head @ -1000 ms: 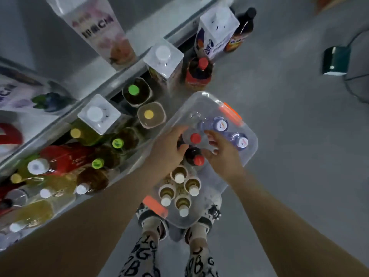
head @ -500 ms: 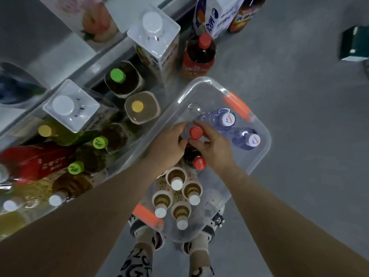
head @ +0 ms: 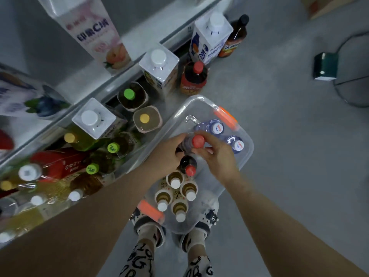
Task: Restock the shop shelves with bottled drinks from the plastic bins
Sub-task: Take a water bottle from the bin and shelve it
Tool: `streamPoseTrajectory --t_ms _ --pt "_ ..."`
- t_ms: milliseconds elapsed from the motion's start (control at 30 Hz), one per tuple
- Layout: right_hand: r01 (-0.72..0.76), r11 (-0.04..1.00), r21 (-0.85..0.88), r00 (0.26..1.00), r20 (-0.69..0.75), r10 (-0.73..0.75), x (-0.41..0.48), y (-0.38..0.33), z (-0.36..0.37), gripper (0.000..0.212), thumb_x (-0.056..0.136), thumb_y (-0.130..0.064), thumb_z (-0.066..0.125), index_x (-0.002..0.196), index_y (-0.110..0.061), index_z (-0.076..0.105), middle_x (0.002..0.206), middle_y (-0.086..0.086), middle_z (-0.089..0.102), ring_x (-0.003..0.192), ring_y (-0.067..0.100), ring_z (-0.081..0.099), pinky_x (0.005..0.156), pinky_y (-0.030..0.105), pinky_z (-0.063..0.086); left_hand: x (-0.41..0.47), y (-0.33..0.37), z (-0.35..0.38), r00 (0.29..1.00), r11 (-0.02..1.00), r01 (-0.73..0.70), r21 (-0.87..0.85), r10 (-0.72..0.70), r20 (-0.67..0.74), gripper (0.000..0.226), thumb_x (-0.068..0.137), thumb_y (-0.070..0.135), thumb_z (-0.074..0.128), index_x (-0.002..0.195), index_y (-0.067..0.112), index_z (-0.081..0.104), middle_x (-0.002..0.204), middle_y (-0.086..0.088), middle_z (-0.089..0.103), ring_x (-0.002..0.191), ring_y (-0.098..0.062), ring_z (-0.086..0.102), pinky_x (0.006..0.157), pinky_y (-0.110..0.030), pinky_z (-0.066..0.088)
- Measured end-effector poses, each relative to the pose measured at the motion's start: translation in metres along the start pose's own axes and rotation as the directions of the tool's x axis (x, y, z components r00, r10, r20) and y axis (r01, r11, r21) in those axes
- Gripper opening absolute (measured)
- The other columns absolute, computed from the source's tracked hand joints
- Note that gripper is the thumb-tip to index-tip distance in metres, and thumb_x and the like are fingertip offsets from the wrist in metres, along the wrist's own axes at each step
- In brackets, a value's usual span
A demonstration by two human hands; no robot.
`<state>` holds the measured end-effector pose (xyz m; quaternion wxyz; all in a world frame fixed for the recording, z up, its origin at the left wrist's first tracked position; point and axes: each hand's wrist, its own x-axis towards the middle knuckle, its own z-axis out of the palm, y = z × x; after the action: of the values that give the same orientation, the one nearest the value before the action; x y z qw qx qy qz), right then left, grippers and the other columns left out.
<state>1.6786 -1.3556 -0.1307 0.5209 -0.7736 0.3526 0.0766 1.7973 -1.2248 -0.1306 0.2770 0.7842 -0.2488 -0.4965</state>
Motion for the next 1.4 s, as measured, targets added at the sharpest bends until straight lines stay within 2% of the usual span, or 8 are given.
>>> streamPoseTrajectory --t_ms 100,233,333,733,867,933,1100,1400 --pt "-0.008 0.999 0.042 1.000 -0.009 0.009 -0.018 -0.028 -0.023 0.034 0.089 -0.026 0.075 0.110 -0.048 0.062 0.097 -0.023 0.070 0.089 0.002 0.066 0.084 0.018 0.049 -0.025 0.017 -0.007 0.999 1.000 -0.018 0.014 0.018 -0.027 0.057 0.093 0.007 0.054 0.143 0.032 0.044 0.130 0.001 0.061 0.115 -0.016 0.056 0.098 -0.029 0.042" --pt "-0.063 0.985 0.162 0.998 -0.017 0.067 -0.036 -0.077 -0.064 0.025 0.088 -0.012 0.075 0.109 -0.026 0.071 0.095 -0.003 0.074 0.080 -0.002 0.062 0.078 0.009 0.044 -0.061 0.050 -0.019 0.999 0.998 -0.025 -0.063 0.023 -0.027 0.061 0.094 0.019 0.059 0.147 0.037 0.036 0.133 0.005 0.060 0.119 -0.016 0.057 0.104 -0.038 0.044" --pt "-0.099 0.968 0.232 0.995 0.008 0.100 -0.051 -0.117 -0.092 0.022 0.089 -0.016 0.075 0.104 -0.031 0.072 0.089 -0.018 0.074 0.083 -0.005 0.065 0.083 0.020 0.052 -0.091 0.079 -0.032 1.000 0.990 -0.016 -0.142 0.014 -0.017 0.074 0.087 0.028 0.069 0.150 0.037 0.031 0.138 0.008 0.058 0.125 -0.014 0.055 0.107 -0.040 0.044" --pt "-0.113 0.890 0.443 0.987 -0.052 0.151 -0.174 -0.307 -0.159 0.025 0.096 -0.038 0.065 0.116 -0.024 0.069 0.100 -0.005 0.075 0.096 0.018 0.072 0.084 0.037 0.060 -0.277 0.195 -0.116 0.995 0.962 -0.076 -0.264 0.089 0.036 0.088 0.075 0.015 0.084 0.146 0.033 0.034 0.121 0.019 0.056 0.105 0.004 0.056 0.082 -0.006 0.041" --pt "-0.083 0.878 0.472 0.989 -0.070 0.131 -0.222 -0.359 -0.164 0.034 0.092 -0.046 0.068 0.118 -0.025 0.068 0.106 -0.006 0.075 0.096 0.012 0.072 0.083 0.033 0.056 -0.330 0.218 -0.137 0.993 0.961 -0.117 -0.252 0.118 -0.013 0.085 0.068 0.029 0.089 0.132 0.052 0.038 0.115 0.031 0.059 0.112 0.001 0.059 0.100 -0.024 0.045" --pt "-0.054 0.889 0.455 0.995 -0.054 0.088 -0.243 -0.380 -0.168 0.031 0.091 -0.038 0.072 0.119 -0.026 0.067 0.108 -0.004 0.074 0.098 0.015 0.070 0.081 0.029 0.054 -0.353 0.227 -0.144 0.989 0.951 -0.150 -0.270 0.142 -0.046 0.089 0.065 0.036 0.090 0.139 0.045 0.041 0.120 0.024 0.063 0.111 0.002 0.061 0.102 -0.030 0.047" --pt "0.004 0.907 0.421 1.000 0.018 -0.012 -0.288 -0.417 -0.162 0.076 0.075 -0.016 0.088 0.138 -0.026 0.046 0.117 0.004 0.071 0.102 0.019 0.071 0.082 0.034 0.060 -0.409 0.262 -0.161 0.973 0.936 -0.212 -0.281 0.176 -0.148 0.082 0.067 0.025 0.091 0.131 0.033 0.040 0.105 0.024 0.060 0.084 0.024 0.055 0.075 -0.002 0.045" --pt "0.048 0.915 0.400 0.982 0.150 -0.117 -0.346 -0.463 -0.178 0.070 0.074 -0.024 0.089 0.130 -0.012 0.048 0.109 0.008 0.073 0.086 0.020 0.075 0.065 0.030 0.056 -0.500 0.289 -0.166 0.946 0.889 -0.305 -0.341 0.241 -0.217 0.063 0.079 0.007 0.080 0.122 0.038 0.046 0.118 0.005 0.067 0.103 -0.003 0.065 0.091 -0.020 0.053"
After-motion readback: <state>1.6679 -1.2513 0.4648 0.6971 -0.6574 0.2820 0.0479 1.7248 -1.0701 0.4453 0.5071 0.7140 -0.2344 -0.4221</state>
